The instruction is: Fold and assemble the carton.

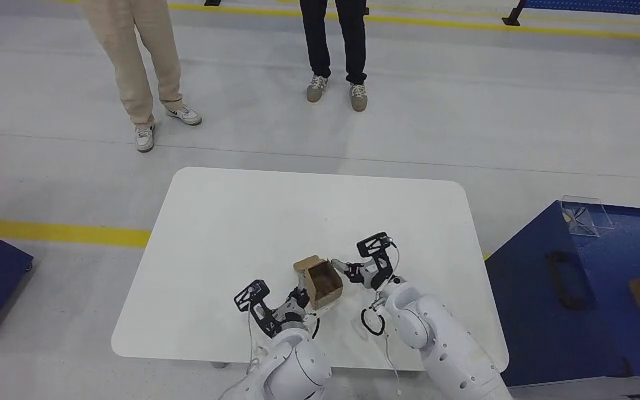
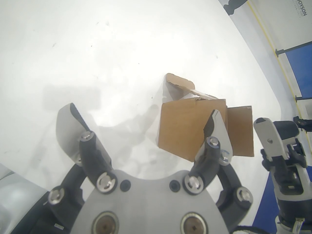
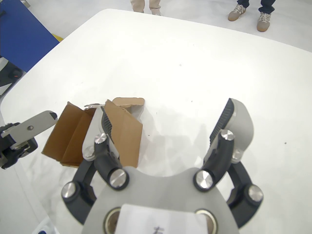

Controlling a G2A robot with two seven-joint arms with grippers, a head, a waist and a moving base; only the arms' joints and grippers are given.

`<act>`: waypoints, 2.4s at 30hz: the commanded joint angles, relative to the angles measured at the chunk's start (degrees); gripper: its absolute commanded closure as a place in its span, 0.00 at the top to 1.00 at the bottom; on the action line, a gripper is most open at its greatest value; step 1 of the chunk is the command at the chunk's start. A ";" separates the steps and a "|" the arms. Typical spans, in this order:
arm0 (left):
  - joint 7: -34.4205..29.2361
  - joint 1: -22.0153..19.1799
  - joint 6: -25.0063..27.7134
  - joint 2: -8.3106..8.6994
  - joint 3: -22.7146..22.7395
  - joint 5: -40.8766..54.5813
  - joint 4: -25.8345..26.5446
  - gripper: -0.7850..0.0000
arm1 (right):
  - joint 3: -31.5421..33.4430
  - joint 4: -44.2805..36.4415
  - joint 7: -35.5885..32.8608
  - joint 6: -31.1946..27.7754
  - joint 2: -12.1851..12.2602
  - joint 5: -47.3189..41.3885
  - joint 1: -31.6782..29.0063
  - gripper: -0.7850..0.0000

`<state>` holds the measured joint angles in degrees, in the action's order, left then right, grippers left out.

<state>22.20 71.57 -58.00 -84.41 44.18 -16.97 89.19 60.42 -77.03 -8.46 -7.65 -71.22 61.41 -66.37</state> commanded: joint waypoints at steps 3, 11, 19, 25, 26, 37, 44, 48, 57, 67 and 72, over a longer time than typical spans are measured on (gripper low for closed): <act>-2.05 -0.47 0.00 -0.90 -0.46 -1.47 -0.87 1.00 | -1.22 1.44 -0.65 0.32 -0.44 0.69 0.88 1.00; -5.06 -1.73 0.00 -3.00 -0.94 -4.67 -5.13 1.00 | -2.50 3.83 -1.78 0.85 -1.21 0.81 2.26 1.00; -8.40 -1.90 0.00 -4.93 0.05 -8.37 -8.92 1.00 | -2.68 5.09 -2.18 1.29 -1.66 1.38 3.13 1.00; -5.51 0.94 0.00 -6.50 2.96 -7.50 -1.33 1.00 | 1.33 1.42 3.23 -3.43 -1.17 -3.53 0.77 1.00; -4.49 1.82 0.00 -6.75 3.60 -6.72 0.60 1.00 | 2.40 0.44 2.91 -5.03 -0.83 -3.68 0.00 1.00; 10.16 8.15 17.79 -10.84 9.19 11.14 7.28 1.00 | 9.40 -5.93 -6.06 -19.02 2.37 1.66 -8.02 1.00; 12.21 8.38 21.24 -11.35 7.88 10.31 6.23 1.00 | 5.31 -2.29 -2.90 -13.29 1.71 10.34 -6.14 1.00; 12.21 8.38 21.24 -11.35 7.88 10.31 6.23 1.00 | 2.31 1.76 -1.25 -8.73 0.77 13.45 -2.95 1.00; 12.21 8.38 21.24 -11.35 7.88 10.31 6.23 1.00 | -1.34 9.53 3.07 -1.09 -1.57 12.86 4.10 1.00; 12.21 8.38 21.24 -11.35 7.88 10.31 6.23 1.00 | -5.44 18.63 4.40 1.39 -4.72 8.39 12.18 1.00; 12.21 8.38 21.24 -11.35 7.88 10.31 6.23 1.00 | -7.22 23.43 6.29 1.65 -6.39 5.86 15.50 1.00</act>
<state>34.41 79.95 -36.75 -95.76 52.06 -6.67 95.42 53.39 -54.44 -2.55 -6.44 -77.38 67.56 -51.34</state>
